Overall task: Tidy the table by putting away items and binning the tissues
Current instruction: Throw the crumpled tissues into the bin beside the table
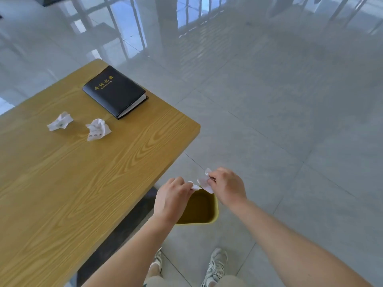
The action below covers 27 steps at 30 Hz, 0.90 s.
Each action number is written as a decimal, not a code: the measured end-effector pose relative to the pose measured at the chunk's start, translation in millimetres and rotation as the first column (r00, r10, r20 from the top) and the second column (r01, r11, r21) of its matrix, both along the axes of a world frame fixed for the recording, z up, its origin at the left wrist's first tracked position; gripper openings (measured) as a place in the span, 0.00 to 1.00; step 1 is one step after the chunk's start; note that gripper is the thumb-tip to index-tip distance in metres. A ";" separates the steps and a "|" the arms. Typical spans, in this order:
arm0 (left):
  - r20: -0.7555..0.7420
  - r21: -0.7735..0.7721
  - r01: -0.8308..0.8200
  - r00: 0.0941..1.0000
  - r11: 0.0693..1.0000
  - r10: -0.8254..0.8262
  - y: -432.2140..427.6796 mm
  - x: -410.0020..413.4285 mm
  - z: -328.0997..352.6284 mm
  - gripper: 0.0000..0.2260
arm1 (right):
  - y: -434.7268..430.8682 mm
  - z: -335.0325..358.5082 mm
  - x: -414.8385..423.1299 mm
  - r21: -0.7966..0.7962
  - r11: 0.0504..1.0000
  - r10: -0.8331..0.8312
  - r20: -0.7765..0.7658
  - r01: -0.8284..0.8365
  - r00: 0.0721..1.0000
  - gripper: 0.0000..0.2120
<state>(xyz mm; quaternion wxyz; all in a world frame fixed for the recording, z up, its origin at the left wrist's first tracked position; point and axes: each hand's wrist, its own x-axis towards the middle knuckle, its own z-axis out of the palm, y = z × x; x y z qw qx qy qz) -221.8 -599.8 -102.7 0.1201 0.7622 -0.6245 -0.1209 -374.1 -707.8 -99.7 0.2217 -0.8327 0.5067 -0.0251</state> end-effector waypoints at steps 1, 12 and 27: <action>-0.012 0.022 0.018 1.000 1.000 -0.018 1.0 -2.9 -9.6 0.11 | 2.1 -10.0 -1.8 0.018 1.000 -0.024 -0.002 0.024 1.000 0.10; -0.064 0.254 0.081 0.996 0.964 -0.066 22.6 -10.0 -157.6 0.11 | 16.0 -150.2 -30.1 0.188 0.964 -0.178 -0.070 0.188 0.982 0.14; -0.065 0.361 0.056 0.997 0.931 -0.035 10.9 -7.7 -335.0 0.12 | 22.2 -344.8 -32.1 0.375 0.890 -0.226 -0.132 0.260 0.965 0.10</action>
